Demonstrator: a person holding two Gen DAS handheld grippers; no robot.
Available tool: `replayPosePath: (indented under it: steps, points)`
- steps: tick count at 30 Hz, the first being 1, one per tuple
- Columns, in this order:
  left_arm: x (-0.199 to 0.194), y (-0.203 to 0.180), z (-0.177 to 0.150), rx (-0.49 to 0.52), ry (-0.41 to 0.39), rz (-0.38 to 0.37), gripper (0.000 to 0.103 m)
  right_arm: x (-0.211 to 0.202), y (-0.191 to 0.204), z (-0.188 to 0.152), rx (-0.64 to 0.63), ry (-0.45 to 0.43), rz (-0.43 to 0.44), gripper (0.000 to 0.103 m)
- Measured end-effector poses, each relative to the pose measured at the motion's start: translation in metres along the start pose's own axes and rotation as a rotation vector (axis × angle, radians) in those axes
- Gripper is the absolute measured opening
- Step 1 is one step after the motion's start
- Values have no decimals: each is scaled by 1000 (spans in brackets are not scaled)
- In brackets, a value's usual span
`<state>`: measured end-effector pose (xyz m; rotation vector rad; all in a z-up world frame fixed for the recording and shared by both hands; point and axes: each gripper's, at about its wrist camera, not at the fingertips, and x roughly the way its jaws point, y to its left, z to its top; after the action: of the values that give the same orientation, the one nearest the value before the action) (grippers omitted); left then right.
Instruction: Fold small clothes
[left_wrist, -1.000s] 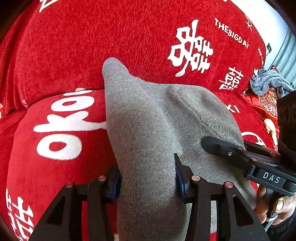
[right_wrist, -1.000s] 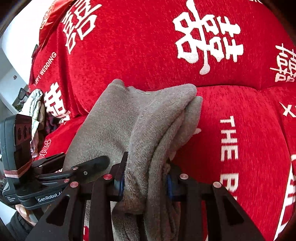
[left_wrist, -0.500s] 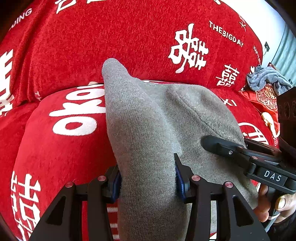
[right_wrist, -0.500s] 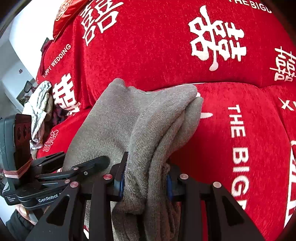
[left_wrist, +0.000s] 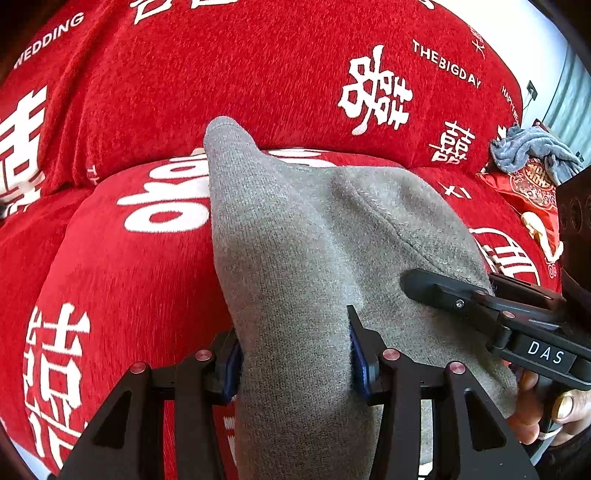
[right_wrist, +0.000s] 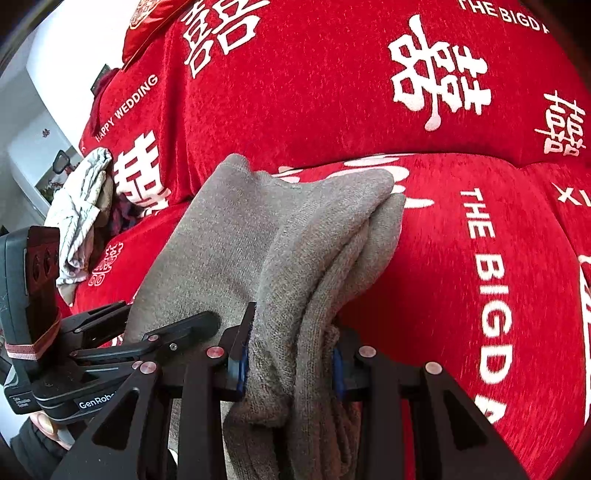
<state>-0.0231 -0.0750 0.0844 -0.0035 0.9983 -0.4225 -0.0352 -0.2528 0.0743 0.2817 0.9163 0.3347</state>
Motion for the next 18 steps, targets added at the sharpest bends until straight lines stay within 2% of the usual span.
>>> replayPosePath:
  steps: [18]
  points:
    - [-10,-1,-35,15,-11,9,49,-6,10,-30,-17,3,-2,36]
